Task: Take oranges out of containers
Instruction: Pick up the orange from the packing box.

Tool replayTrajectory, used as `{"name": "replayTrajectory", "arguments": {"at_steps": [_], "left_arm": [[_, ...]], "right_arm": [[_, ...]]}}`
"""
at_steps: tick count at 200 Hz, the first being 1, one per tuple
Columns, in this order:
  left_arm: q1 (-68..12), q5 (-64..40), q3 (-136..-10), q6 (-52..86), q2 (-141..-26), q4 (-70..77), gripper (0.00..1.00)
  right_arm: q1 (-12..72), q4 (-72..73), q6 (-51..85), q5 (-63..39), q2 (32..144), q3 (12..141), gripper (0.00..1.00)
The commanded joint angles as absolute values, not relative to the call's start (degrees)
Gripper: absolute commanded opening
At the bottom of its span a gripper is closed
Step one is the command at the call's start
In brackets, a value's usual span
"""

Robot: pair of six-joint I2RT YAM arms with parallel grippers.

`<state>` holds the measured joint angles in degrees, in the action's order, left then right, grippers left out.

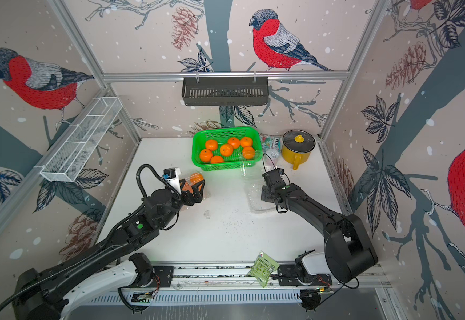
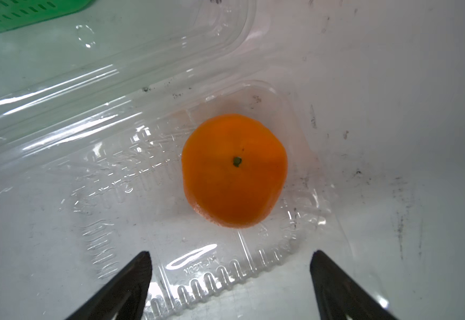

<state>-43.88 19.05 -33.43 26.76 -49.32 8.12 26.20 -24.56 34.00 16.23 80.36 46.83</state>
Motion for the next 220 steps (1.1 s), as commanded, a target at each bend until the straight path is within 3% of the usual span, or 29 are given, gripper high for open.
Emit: {"name": "replayTrajectory", "arguments": {"at_steps": [1, 115, 191, 220], "left_arm": [[-43.84, 18.93, -33.59, 27.35, -48.33, 8.77, 0.98], [-43.85, 20.33, -32.72, 26.78, -47.56, 8.26, 0.97], [-43.86, 18.95, -32.78, 27.52, -48.35, 8.62, 0.97], [-43.85, 18.90, -32.79, 27.53, -48.12, 8.53, 0.98]], "right_arm": [[26.16, -20.82, 36.84, 15.48, 81.98, 47.55, 0.90], [26.02, -20.34, 38.84, 24.00, 91.23, 51.39, 0.90], [24.63, -17.73, 37.01, 24.50, 95.35, 52.75, 0.89], [24.39, -15.65, 35.43, 23.82, 96.28, 53.22, 0.83]]}}
